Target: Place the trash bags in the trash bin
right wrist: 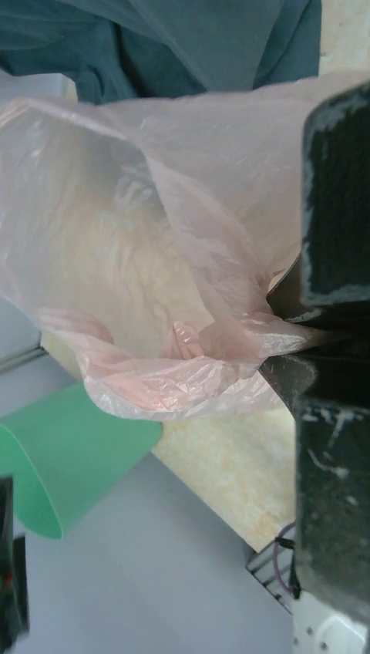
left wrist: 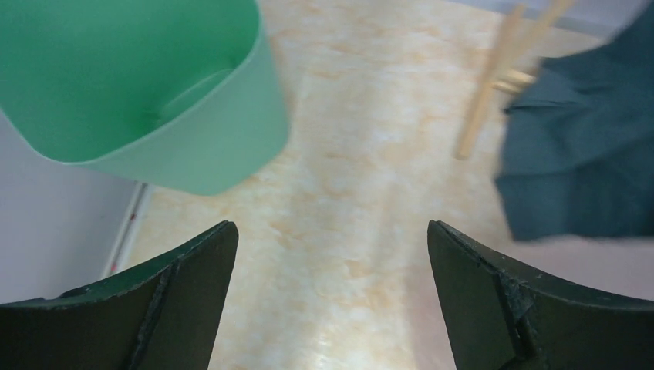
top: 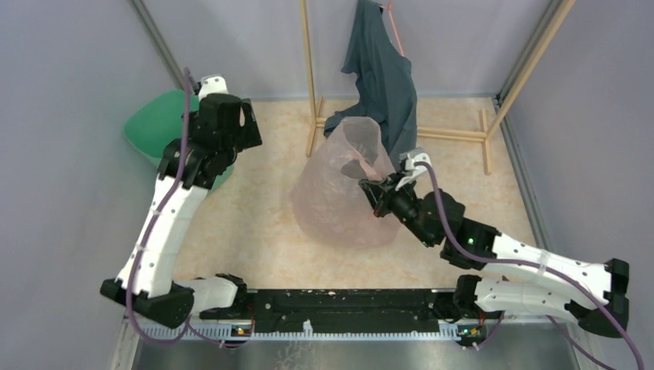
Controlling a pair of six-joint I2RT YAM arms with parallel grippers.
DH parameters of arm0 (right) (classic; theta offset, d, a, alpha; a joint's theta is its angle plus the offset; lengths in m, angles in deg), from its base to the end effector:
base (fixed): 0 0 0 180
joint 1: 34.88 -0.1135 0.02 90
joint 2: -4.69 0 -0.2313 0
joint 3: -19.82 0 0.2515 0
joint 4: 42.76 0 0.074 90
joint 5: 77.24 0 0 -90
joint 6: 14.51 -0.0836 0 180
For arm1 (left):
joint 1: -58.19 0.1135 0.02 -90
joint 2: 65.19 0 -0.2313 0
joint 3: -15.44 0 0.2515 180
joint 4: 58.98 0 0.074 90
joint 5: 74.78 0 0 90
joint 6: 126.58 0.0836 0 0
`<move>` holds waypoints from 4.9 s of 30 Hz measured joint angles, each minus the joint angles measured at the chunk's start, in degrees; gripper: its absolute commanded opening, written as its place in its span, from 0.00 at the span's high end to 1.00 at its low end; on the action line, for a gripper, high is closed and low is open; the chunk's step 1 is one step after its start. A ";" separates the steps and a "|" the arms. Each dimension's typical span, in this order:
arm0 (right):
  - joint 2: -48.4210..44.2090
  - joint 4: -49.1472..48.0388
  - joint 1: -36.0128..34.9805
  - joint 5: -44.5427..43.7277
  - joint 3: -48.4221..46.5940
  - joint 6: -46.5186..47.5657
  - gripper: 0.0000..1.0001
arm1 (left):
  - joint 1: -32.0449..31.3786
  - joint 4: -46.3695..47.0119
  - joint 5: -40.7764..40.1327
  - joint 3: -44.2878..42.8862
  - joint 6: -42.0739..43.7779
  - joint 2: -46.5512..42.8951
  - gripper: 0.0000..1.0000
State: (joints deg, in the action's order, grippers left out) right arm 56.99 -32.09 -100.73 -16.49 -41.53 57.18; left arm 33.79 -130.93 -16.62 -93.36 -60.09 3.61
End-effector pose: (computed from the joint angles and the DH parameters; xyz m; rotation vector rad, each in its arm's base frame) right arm 0.1493 0.2331 0.3319 -0.2725 1.6218 0.7298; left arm 0.2478 -0.0640 0.4141 -0.3029 2.0152 0.0712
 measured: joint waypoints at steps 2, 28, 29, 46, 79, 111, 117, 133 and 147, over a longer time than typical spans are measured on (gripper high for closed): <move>-3.91 1.36 0.04 1.20 1.03 0.63 1.00 | 3.21 0.85 -1.57 -0.28 2.47 3.85 0.02; -10.21 9.64 2.71 7.50 1.03 6.29 1.00 | 21.51 11.47 -0.17 -12.09 13.57 34.16 0.52; -10.47 9.60 2.75 7.48 1.03 6.29 1.00 | 21.59 11.28 -0.44 -12.09 14.01 34.36 0.59; -11.04 11.21 2.97 7.08 -0.42 4.13 1.00 | 21.29 5.25 8.07 -7.52 13.46 27.36 1.00; -2.69 17.33 3.02 2.84 -33.79 6.67 1.00 | -27.58 3.67 20.31 3.50 -5.51 9.51 0.23; 25.68 -3.13 -5.11 9.44 -52.09 -20.06 1.00 | -25.57 6.88 27.61 2.54 -5.33 -37.99 0.02; 18.88 -1.29 5.33 8.55 -37.00 -21.14 1.00 | -23.82 6.47 28.33 -1.44 -5.38 -34.05 0.02; 13.20 19.52 12.35 20.44 -38.23 -18.10 1.00 | -23.32 -1.51 13.88 -8.96 -11.78 -19.74 0.07; 14.38 22.91 14.23 32.44 -43.74 -17.00 1.00 | -23.30 -3.43 3.67 -5.42 -15.26 -16.79 0.13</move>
State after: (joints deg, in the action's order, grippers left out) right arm 71.37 -9.19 -86.50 15.94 -85.27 40.18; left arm 10.49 -134.36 -12.95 -98.78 -75.34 -13.18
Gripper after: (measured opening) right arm 0.005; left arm 0.887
